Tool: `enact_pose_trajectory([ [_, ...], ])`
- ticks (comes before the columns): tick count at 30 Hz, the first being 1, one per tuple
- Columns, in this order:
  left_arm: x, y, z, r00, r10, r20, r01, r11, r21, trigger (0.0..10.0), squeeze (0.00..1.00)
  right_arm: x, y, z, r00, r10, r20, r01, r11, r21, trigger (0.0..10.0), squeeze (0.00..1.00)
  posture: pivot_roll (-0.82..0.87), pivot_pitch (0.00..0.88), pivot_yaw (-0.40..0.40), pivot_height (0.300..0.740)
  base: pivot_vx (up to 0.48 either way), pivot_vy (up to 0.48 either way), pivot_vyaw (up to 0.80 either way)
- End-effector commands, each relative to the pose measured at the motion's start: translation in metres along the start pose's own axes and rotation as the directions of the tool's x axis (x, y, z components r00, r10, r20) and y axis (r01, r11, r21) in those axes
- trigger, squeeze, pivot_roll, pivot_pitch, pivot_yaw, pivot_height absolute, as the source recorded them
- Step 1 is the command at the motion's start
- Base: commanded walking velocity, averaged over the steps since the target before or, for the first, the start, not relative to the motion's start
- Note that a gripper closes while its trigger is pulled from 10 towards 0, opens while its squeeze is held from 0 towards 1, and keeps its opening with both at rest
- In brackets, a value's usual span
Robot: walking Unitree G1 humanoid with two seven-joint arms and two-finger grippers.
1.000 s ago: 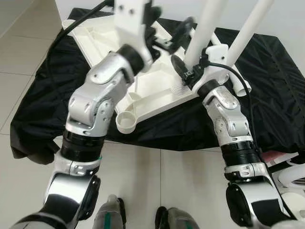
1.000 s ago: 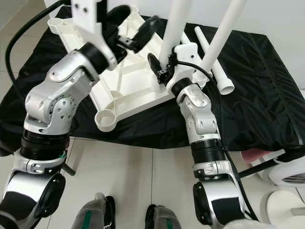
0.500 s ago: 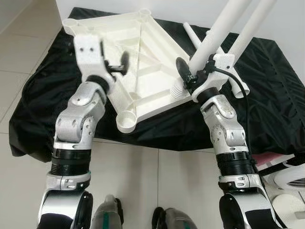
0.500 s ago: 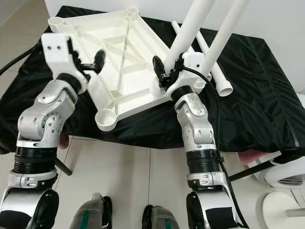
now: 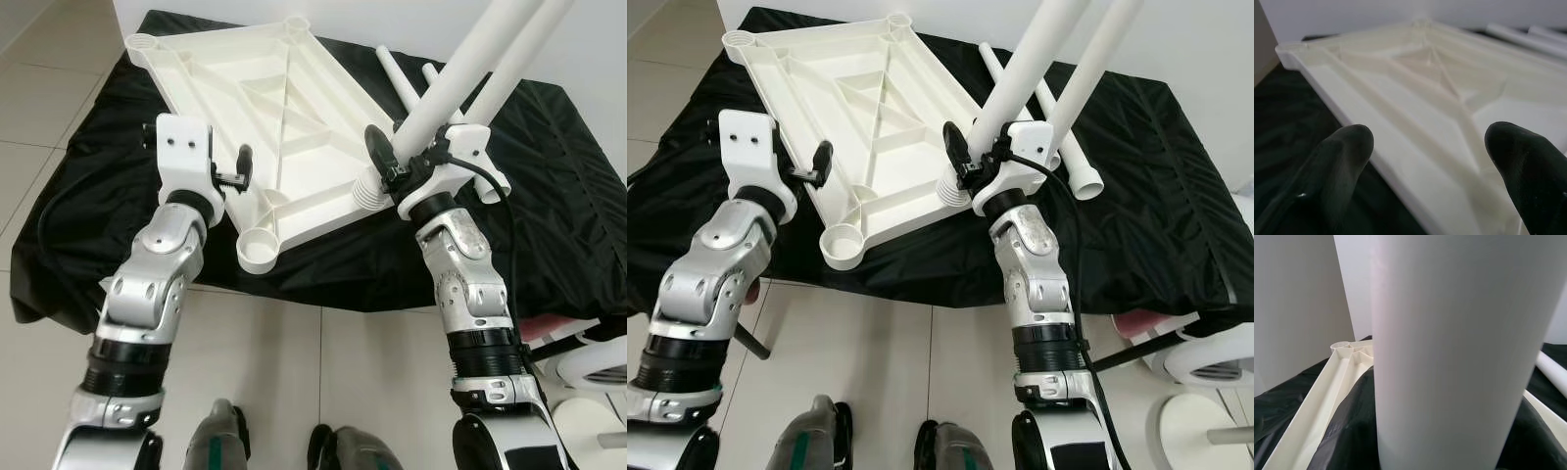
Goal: Building children table
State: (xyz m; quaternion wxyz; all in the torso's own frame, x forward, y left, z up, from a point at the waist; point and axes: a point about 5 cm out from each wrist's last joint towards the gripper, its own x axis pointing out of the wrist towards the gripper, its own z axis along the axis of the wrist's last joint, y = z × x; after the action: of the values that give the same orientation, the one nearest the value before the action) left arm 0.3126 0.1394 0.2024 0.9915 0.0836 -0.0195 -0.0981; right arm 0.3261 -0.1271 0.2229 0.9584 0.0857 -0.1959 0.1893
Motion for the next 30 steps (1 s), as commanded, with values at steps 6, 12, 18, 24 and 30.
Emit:
enact_pose_trajectory([
  [6,-0.004,-0.002,-0.02,0.993,-0.042,-0.107,0.054,0.992,0.118,10.0,0.0,-0.006,-0.005,0.008,0.999,-0.022,0.026,0.023,1.0,-0.021,10.0,0.0,0.09,0.102,-0.082,0.74,0.0,0.0,0.0],
  [12,-0.008,0.011,-0.029,0.99,0.021,-0.138,0.014,0.968,0.251,10.0,0.0,-0.011,-0.01,0.014,0.998,-0.042,0.041,0.043,0.999,-0.032,10.0,0.0,0.08,0.102,-0.079,0.74,0.0,0.0,0.0],
  [18,-0.014,0.016,-0.035,0.983,-0.004,-0.185,0.064,0.946,0.318,10.0,0.0,-0.012,-0.012,0.018,0.998,-0.047,0.046,0.049,0.998,-0.038,10.0,0.0,0.08,0.103,-0.085,0.74,0.0,0.0,0.0],
  [24,-0.016,0.02,-0.033,0.983,-0.015,-0.183,0.079,0.935,0.345,10.0,0.0,-0.011,-0.013,0.019,0.998,-0.045,0.048,0.046,0.998,-0.037,10.0,0.0,0.09,0.108,-0.088,0.74,0.0,0.0,0.0],
  [30,-0.023,0.027,-0.034,0.981,-0.015,-0.195,0.091,0.917,0.389,10.0,0.0,-0.012,-0.012,0.02,0.998,-0.044,0.046,0.046,0.998,-0.034,10.0,0.0,0.09,0.112,-0.084,0.74,0.0,0.0,0.0],
])
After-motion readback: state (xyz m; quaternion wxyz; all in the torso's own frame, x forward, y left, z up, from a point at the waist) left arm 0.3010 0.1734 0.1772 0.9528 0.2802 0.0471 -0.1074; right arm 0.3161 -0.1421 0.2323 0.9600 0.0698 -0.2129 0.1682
